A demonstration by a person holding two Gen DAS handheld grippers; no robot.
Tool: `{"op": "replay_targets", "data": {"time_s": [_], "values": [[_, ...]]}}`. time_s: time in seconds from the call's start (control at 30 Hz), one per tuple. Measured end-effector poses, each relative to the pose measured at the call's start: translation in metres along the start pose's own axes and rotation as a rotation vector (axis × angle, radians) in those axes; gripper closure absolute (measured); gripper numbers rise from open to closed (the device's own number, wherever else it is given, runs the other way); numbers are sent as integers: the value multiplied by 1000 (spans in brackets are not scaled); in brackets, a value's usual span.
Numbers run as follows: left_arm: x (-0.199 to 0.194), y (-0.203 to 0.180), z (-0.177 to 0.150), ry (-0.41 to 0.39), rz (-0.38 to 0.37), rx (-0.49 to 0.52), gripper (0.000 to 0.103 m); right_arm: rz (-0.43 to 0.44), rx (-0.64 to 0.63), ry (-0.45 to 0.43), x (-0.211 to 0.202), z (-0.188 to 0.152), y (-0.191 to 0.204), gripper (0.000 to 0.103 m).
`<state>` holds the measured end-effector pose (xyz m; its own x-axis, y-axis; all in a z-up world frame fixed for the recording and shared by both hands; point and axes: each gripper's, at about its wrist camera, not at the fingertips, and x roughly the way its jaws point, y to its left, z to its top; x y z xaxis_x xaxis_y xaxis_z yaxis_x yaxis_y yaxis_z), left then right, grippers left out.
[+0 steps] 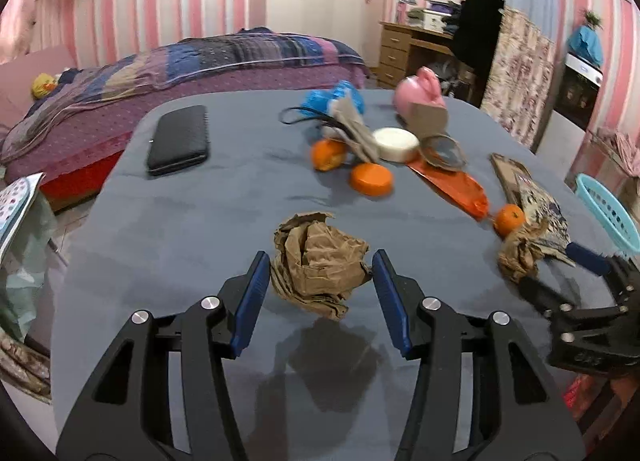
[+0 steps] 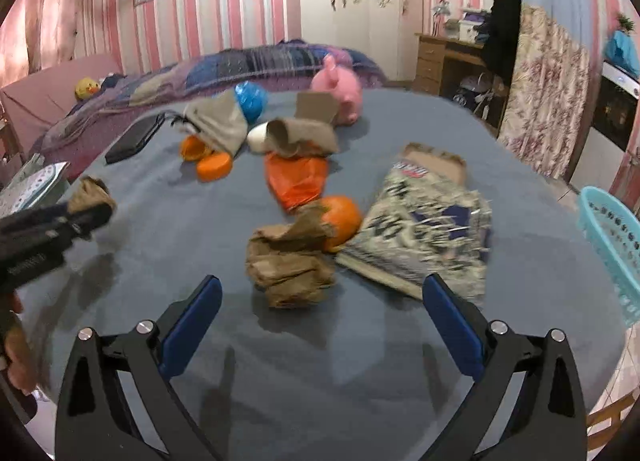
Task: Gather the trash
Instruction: 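Reach the left tool to the crumpled brown paper and close on it, then carry the brown paper in the right tool to the blue basket and release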
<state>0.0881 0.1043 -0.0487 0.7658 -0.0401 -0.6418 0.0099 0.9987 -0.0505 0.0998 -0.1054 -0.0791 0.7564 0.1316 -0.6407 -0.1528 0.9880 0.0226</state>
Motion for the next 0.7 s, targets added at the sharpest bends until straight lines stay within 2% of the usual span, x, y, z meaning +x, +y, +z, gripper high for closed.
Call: {"op": "replay_targets", "data": {"time_s": [0.07,0.13,0.2,0.27,0.47,0.6,0.7], "values": [[-2,5,1,-7,12,-4,51,3,-17,14,7,2,5,21],[-3,9,2,-14,22,-4,51,15,-25,37,13,3,7,41],[-3,11,3,-20,28,-7,51,39,-32,57,18,2,10,52],[-3,9,5,-23,30,-10,51,43,-56,40,15,0,13,60],[-10,-8,15,-51,31,15,51,80,-73,-45,-24,5,-1,62],[-15,-20,27,-70,5,7,51,94,-23,-97,-53,20,-35,62],[-17,-34,41,-99,-1,12,51,62,3,-130,-67,31,-65,62]]}}
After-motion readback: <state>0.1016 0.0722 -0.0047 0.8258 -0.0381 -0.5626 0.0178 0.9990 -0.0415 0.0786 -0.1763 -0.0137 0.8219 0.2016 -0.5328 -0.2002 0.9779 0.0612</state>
